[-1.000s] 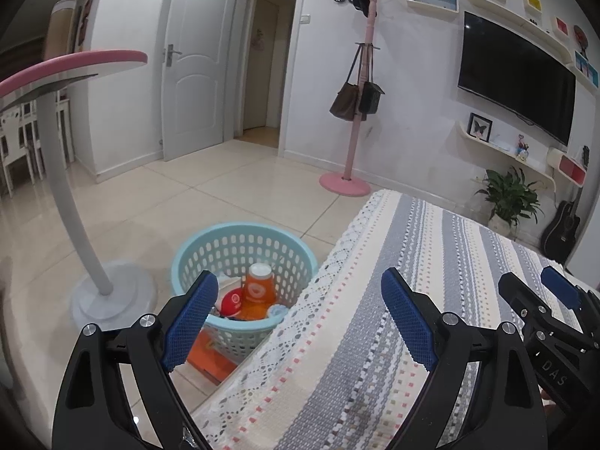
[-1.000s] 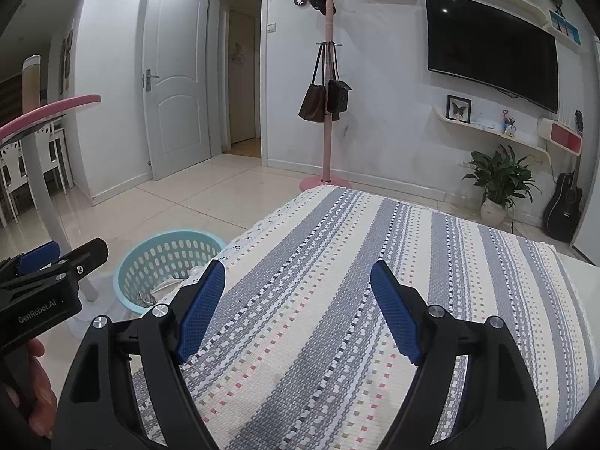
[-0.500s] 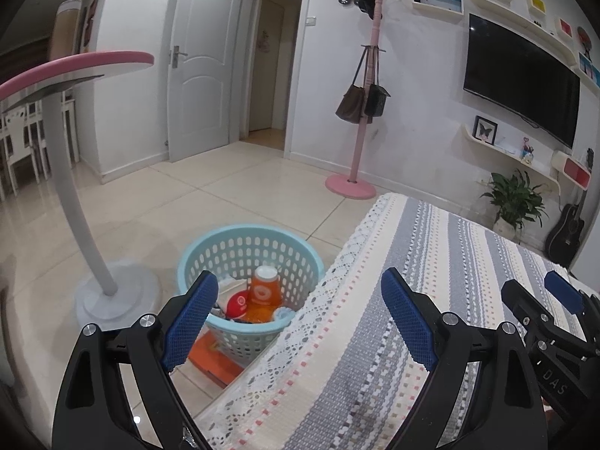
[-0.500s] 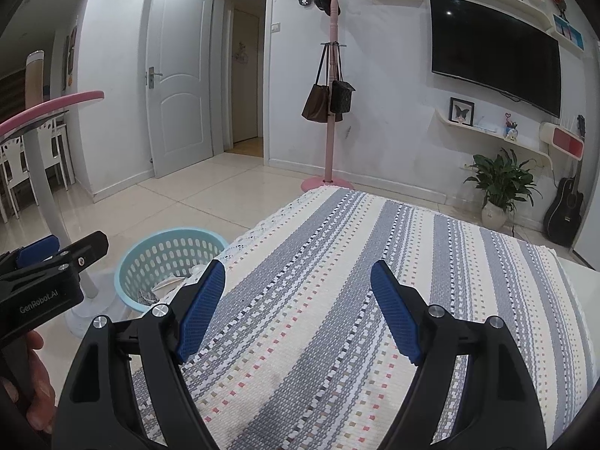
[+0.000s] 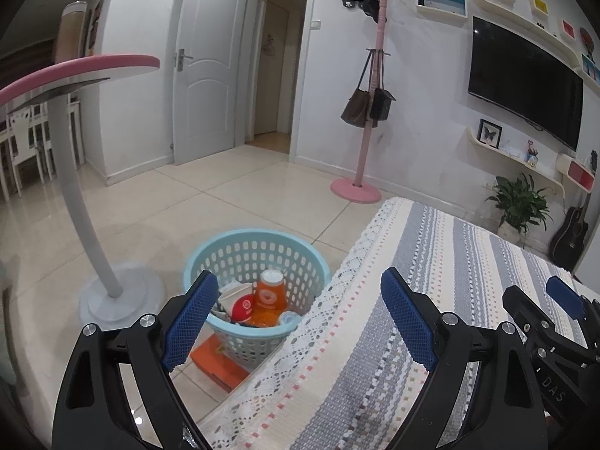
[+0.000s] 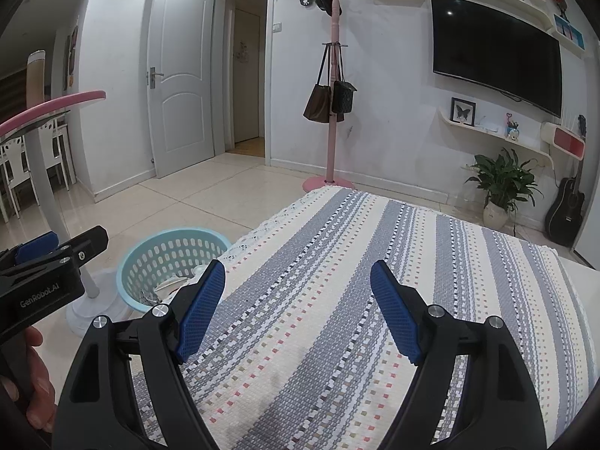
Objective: Collect trash
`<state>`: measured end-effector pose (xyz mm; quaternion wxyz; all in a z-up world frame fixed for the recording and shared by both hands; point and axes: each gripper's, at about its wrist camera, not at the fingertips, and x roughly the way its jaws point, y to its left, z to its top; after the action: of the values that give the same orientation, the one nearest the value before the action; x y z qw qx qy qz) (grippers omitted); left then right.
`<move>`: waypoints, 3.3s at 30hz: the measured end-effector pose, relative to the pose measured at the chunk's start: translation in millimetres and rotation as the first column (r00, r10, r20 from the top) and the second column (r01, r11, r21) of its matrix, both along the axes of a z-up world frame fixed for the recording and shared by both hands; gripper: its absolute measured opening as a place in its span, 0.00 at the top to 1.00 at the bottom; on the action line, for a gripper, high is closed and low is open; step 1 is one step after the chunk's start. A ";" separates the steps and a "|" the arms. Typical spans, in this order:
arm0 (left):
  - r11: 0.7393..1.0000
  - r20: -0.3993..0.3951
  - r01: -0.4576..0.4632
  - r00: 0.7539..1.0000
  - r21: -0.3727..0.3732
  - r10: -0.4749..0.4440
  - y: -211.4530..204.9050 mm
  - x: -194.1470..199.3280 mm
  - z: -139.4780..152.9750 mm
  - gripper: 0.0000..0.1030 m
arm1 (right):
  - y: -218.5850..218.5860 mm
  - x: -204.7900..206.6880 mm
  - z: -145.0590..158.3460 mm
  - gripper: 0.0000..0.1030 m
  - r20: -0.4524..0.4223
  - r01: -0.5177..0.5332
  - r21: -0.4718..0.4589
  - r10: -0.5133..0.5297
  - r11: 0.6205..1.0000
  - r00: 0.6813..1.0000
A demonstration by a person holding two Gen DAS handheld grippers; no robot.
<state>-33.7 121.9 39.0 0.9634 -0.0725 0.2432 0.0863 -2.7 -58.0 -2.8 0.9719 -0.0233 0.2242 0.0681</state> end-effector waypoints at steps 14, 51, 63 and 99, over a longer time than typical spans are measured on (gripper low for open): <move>1.000 -0.004 -0.012 1.000 -0.005 0.012 4.6 1.4 1.9 0.16 | 4.4 -1.7 1.4 0.27 0.004 -0.014 -0.005 0.014 1.000 1.000; 0.999 -0.008 -0.049 0.999 -0.007 0.049 9.9 -1.4 0.7 0.16 | 6.9 -1.6 3.2 0.27 0.011 -0.031 -0.019 0.031 0.999 0.999; 0.998 -0.002 -0.060 0.998 0.001 0.060 8.0 -3.3 0.6 0.16 | 5.3 -2.2 3.9 0.27 0.015 -0.037 -0.009 0.037 0.999 0.999; 0.995 0.044 -0.083 0.996 0.051 0.081 9.9 -17.1 18.8 0.09 | 3.0 -9.2 17.2 0.27 0.003 -0.017 0.022 0.017 1.000 1.000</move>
<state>-50.8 131.8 57.8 0.9655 -0.0585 0.2176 0.1305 -11.8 -55.0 14.4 0.9717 -0.0146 0.2220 0.0789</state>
